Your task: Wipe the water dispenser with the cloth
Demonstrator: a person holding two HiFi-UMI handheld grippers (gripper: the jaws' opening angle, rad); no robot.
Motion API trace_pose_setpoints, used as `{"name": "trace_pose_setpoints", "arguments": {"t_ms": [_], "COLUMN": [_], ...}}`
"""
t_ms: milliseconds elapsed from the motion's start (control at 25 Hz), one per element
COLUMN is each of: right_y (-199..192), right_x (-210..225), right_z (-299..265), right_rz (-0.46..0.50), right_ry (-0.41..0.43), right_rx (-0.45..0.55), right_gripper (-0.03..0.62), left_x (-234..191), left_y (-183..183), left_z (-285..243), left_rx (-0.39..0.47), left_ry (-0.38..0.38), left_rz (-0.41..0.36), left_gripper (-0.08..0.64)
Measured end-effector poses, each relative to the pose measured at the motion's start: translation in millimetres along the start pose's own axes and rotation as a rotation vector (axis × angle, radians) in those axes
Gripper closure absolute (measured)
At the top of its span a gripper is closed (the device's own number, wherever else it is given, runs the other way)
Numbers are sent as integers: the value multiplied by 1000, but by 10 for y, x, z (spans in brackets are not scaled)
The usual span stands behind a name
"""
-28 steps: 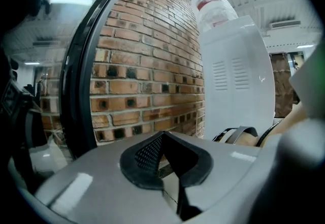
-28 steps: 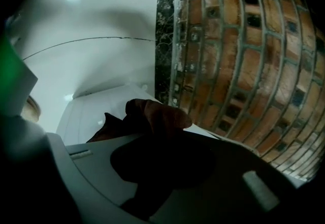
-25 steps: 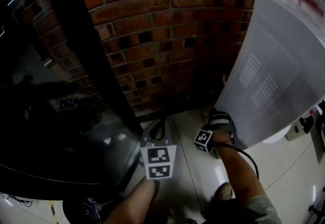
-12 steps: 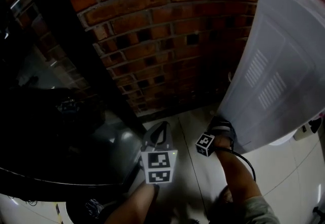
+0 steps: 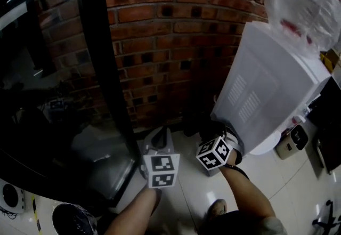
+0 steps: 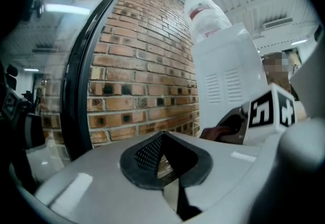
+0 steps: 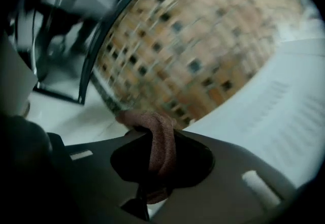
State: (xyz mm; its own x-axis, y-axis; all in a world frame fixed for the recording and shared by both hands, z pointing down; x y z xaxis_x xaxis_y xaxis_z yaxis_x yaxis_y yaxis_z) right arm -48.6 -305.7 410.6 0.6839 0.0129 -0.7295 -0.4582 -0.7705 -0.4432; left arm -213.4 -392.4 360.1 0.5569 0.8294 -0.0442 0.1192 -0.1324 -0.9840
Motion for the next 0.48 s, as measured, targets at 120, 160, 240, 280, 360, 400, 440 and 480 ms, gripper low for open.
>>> {"name": "trace_pose_setpoints", "arguments": {"t_ms": [120,160,240,280,360,400,440,480], "right_y": [305,406,595,676,817,875,925,966], "right_x": [642,863,1324,1560,1998,2175,2319,2437], "right_z": [645,853,1260,1452,1794,1930,2038,2119], "right_rz": [-172,-208,-270,-306,-379,-408,-432,-453], "right_ry": [-120,-166,-269,-321,-416,-456,-490,-516], "right_rx": [120,157,230,266,328,348,360,366], "right_gripper": [507,508,506,506,506,506,506,505], "left_x": [119,151,195,211,237,250,264,279], "left_y": [176,236,369,453,665,788,918,1055], "left_z": [115,161,252,288,337,360,386,410], "left_rx": [15,19,31,41,68,85,104,125], "left_ry": [-27,-34,-42,-46,-55,-59,-64,-70], "left_rz": [17,16,7,1,-11,-17,-23,-30], "left_gripper": [560,560,560,560,560,560,560,560]}}
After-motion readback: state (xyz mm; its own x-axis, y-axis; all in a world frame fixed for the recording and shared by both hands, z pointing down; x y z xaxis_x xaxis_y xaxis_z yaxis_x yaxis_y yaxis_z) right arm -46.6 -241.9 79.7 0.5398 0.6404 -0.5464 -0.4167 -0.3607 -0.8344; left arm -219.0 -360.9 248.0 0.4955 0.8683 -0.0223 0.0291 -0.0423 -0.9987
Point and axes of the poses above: the fingertips, and each gripper's own axes: z backward along the fingers, x to its right, y out of its top, the point moved 4 cm from there along z, backward along the fingers, and after that the axes turned 6 degrees about z, right-handed, at the moved point
